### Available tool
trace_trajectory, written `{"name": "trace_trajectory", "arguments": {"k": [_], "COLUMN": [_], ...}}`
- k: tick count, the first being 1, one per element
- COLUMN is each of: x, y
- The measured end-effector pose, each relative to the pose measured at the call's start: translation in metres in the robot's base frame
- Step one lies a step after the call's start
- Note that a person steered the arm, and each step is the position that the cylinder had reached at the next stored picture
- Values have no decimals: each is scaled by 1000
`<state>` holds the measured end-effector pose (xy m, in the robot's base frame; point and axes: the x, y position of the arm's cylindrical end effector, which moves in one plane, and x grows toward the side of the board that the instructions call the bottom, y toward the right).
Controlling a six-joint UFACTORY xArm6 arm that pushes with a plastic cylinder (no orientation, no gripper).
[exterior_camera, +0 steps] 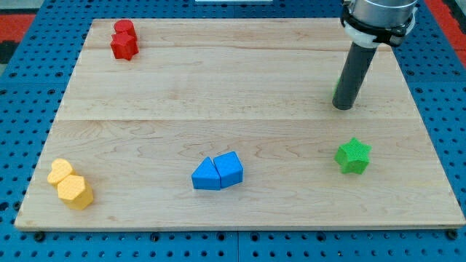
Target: Move your arm towards the center right
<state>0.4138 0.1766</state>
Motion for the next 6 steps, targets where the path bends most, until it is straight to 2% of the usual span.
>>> {"name": "trace_trajectory", "arguments": {"k": [1, 3, 6], "x": [45, 35, 34], "y": [22, 58, 58]}}
